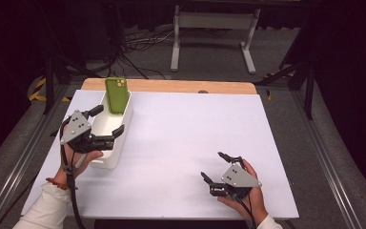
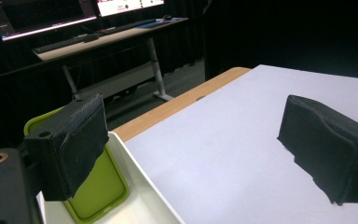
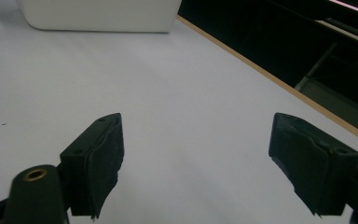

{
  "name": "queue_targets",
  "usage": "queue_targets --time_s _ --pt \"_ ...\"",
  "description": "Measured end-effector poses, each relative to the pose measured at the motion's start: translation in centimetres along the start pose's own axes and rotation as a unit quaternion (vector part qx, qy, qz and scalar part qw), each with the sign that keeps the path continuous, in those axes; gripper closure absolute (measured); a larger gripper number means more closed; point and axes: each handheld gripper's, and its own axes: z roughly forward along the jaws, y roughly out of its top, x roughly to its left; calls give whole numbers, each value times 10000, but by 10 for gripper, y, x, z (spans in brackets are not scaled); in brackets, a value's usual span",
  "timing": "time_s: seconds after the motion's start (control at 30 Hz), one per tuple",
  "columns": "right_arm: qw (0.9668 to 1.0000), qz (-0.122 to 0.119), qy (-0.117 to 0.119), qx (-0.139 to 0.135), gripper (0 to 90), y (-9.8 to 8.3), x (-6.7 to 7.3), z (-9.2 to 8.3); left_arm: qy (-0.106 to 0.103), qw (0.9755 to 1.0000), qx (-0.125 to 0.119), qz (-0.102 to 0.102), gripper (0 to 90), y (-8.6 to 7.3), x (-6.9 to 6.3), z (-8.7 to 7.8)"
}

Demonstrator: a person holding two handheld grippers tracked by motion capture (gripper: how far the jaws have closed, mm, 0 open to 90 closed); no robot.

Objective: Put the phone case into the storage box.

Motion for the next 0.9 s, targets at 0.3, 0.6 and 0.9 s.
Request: queue_targets --time_s 0.3,0.6,0.9 --pt "10000 14 -31 -34 192 1 0 -1 -141 9999 -77 37 77 1 -8 -2" --pt "10000 17 -15 -48 193 2 0 -2 -326 9993 -111 108 58 1 -18 -2" --pt "10000 25 -36 -64 192 3 -1 -4 -460 9987 -165 136 58 0 -28 -2"
